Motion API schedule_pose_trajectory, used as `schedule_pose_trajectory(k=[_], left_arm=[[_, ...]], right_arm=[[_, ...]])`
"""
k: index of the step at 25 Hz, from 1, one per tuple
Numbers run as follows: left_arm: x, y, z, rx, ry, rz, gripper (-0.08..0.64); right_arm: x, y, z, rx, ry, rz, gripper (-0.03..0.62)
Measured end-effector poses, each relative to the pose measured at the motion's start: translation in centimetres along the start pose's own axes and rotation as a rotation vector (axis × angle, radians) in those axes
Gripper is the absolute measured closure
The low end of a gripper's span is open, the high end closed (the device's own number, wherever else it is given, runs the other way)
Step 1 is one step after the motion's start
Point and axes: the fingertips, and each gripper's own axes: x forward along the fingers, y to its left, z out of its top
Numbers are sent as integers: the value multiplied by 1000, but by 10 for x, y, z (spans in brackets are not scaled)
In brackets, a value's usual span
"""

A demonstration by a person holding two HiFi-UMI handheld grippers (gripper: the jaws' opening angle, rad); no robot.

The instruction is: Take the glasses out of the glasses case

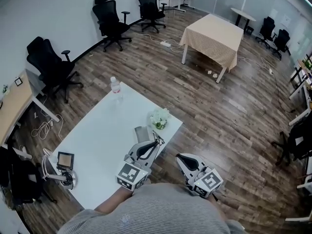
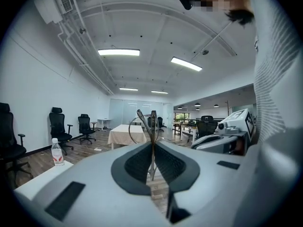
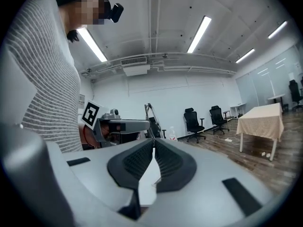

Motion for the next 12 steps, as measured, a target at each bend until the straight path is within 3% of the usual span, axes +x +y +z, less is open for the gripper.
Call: schedule_pose_trajectory(k=[4, 12], left_arm=[[2, -19, 3, -9, -3, -4, 534], [-11, -52, -2, -21, -6, 60, 534]], right_arm=[[-10, -2, 2, 5, -5, 0, 571], [-42, 1, -4, 18, 0, 19, 571]])
